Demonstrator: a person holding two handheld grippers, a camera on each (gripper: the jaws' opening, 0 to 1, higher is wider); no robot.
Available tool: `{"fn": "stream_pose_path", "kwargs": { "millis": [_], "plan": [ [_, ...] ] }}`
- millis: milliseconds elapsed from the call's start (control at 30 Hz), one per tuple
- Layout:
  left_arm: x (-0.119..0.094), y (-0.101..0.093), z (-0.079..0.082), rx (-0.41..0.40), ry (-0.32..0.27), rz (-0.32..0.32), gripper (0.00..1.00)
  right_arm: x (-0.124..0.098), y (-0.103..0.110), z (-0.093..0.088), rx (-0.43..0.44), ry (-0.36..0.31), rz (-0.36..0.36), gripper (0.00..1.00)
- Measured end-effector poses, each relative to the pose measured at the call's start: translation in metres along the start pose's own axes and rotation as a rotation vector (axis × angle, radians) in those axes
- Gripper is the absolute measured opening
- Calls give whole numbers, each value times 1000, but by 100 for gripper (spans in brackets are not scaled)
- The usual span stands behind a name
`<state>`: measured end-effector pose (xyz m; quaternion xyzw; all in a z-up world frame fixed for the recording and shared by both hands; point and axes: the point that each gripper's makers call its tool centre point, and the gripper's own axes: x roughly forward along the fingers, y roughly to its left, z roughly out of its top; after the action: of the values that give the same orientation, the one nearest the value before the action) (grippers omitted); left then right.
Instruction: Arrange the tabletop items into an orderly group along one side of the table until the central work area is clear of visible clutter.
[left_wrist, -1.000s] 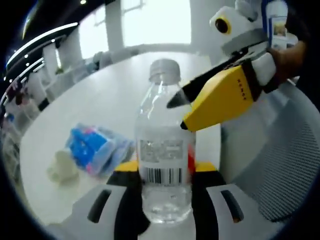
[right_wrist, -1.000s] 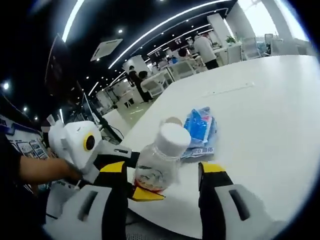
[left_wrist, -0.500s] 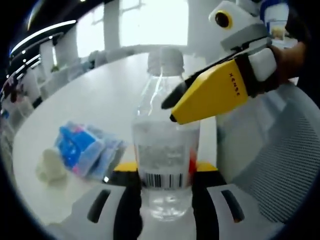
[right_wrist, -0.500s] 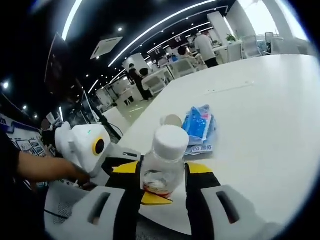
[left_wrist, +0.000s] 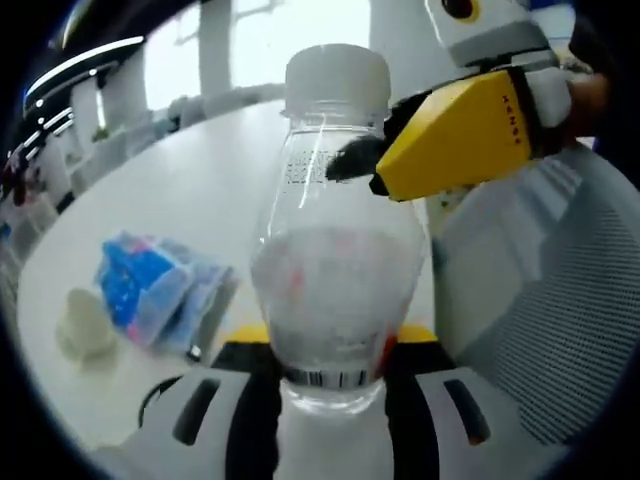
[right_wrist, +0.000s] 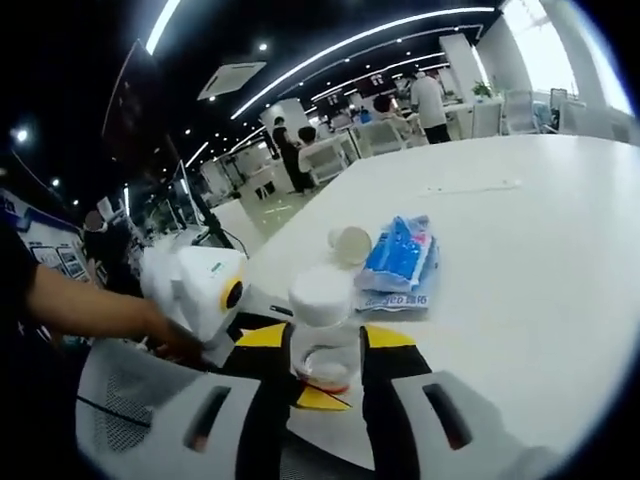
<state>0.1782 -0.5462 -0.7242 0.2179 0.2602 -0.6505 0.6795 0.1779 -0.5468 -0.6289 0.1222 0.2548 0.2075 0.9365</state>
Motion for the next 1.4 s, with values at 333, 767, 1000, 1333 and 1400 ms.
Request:
{"fn": "stream_pose_path", "kwargs": {
  "millis": [333, 767, 1000, 1333, 1400],
  "plan": [
    [2, -1, -10, 34, -6, -27, 39, 2, 11, -11, -134, 45, 41, 24],
    [-5, 2, -20, 114, 18, -98, 41, 0, 19, -25, -326, 119, 56, 38],
    [-11, 3, -32, 144, 57, -78, 43, -8, 10, -27, -384, 133, 36, 62],
    [-39, 16, -35, 115, 23, -34, 49, -17, -2, -16, -377, 106, 6, 83],
    [-44, 19, -35, 106, 20, -30, 49, -17, -2, -16, -375, 103, 8, 86]
  ]
}}
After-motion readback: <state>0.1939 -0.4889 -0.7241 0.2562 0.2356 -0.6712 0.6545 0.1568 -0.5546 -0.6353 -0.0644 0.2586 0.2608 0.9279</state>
